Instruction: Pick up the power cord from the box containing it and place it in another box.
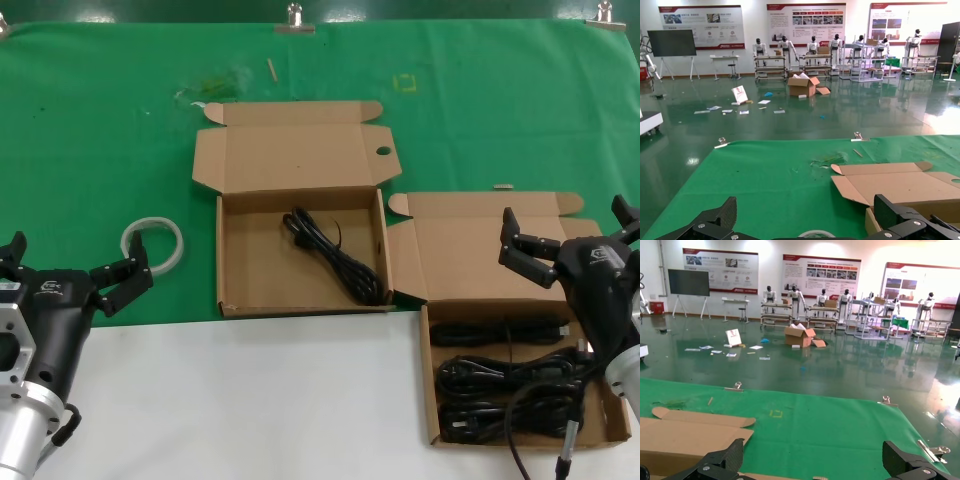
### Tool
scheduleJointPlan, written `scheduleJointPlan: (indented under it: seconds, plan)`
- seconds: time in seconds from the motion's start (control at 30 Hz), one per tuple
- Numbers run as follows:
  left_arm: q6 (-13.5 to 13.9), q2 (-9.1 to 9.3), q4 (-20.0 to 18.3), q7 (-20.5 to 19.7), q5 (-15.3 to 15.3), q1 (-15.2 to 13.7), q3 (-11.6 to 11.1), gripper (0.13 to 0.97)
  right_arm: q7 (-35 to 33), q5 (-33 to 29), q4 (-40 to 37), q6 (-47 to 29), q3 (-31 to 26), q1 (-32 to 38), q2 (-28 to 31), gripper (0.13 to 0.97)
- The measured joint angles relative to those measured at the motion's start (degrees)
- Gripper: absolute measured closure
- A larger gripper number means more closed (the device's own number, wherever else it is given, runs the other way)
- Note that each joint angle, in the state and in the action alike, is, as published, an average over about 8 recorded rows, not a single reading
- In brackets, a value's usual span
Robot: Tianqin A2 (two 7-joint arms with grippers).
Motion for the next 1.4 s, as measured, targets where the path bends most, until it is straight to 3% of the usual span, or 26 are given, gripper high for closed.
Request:
scheduleJointPlan:
  seconds: [1.4]
  plan:
    - [0.0, 0.00, 0.0, 0.0, 0.0, 0.0, 0.0, 0.132, 0.0, 0.0, 0.0, 0.0, 0.0, 0.0, 0.0, 0.129]
